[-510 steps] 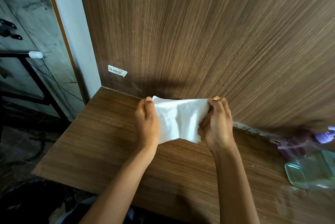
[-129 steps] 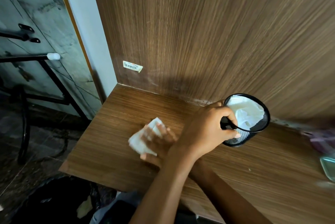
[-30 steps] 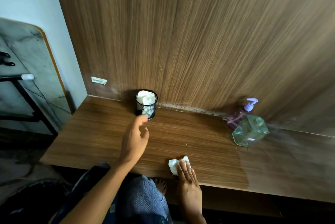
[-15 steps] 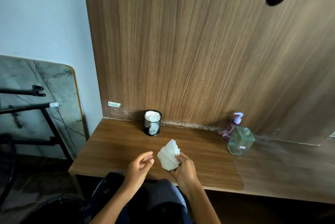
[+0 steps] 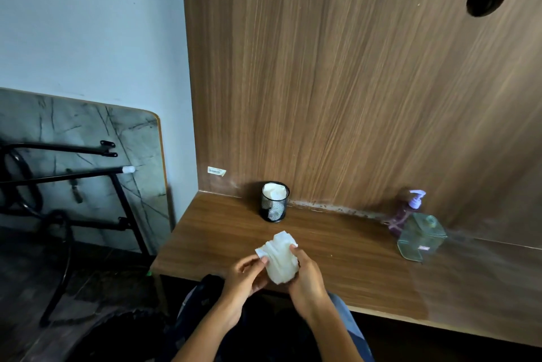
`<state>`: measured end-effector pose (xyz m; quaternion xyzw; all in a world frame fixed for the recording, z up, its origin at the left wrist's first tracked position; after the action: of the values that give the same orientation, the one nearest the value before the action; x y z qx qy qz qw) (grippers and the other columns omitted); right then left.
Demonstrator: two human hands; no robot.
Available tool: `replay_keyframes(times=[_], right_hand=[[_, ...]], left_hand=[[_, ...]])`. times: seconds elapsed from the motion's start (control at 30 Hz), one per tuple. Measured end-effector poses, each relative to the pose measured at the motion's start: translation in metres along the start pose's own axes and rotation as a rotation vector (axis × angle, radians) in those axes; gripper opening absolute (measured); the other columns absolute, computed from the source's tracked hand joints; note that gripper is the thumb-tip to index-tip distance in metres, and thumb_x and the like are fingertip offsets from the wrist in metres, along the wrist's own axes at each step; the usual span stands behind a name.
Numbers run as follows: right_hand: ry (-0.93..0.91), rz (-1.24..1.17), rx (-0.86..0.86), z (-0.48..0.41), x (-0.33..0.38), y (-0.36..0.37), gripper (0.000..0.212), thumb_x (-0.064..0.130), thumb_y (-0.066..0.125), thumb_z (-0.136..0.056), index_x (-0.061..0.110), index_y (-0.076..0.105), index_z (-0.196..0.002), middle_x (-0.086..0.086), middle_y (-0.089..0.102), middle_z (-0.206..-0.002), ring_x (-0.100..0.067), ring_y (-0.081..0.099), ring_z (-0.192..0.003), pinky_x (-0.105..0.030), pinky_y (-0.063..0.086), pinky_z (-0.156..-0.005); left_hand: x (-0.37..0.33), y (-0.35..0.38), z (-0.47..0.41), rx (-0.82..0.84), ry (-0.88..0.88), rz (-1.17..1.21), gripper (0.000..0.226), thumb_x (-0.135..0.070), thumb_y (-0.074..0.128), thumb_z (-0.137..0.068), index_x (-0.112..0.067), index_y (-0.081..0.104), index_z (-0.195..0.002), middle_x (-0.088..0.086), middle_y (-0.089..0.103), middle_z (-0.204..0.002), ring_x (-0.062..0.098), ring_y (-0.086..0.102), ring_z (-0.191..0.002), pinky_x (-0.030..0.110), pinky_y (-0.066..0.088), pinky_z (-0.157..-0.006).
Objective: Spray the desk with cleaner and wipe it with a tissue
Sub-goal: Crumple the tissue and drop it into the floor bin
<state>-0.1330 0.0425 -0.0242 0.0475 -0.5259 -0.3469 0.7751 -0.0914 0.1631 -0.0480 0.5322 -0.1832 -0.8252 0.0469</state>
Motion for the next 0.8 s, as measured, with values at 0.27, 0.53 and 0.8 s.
replay_keyframes(times=[0.27,0.53,0.8], right_hand=[[-0.207,0.187,-0.073,0.002,0.023,-0.017,0.028,-0.013,0.049,-0.085,0.008,0.061,-0.069,-0.005,0.062,-0.067,-0.016,0.057,-0.061,-0.021,0.045,-0.043],[-0.112,-0.037,-0.062,-0.006,0.007,-0.016,0.026,-0.019,0.043,-0.08,-0.012,0.065,-0.092,-0.018,0.07,-0.084,-0.026,0.063,-0.081,-0.03,0.057,-0.068],[-0.23,0.497,-0.225,-0.002,0.011,-0.013,0.013,-0.002,0.069,-0.073,0.011,0.069,-0.072,-0.005,0.065,-0.059,-0.015,0.057,-0.056,-0.024,0.047,-0.057]], left_hand=[[0.001,0.005,-0.009,-0.02,-0.007,0.083,0.002,-0.01,0.056,-0.089,-0.012,0.056,-0.09,0.007,0.059,-0.081,0.015,0.057,-0.062,0.019,0.048,-0.04],[-0.001,0.01,0.0,0.129,0.008,-0.019,0.024,0.006,0.056,-0.083,-0.009,0.07,-0.096,0.01,0.071,-0.096,0.016,0.067,-0.081,0.02,0.056,-0.062],[0.003,0.017,0.002,0.043,0.084,-0.181,0.005,-0.01,0.07,-0.078,-0.014,0.069,-0.081,0.002,0.068,-0.08,0.006,0.061,-0.066,0.014,0.047,-0.055]])
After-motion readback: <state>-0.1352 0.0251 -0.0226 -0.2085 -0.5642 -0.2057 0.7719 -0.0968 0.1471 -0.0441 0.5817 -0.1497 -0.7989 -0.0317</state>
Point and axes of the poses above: each hand's wrist, its own z-axis away from the middle knuckle, its own y-axis out of the palm, x = y × z, the point moved 5 cm from there along -z, towards the middle knuckle
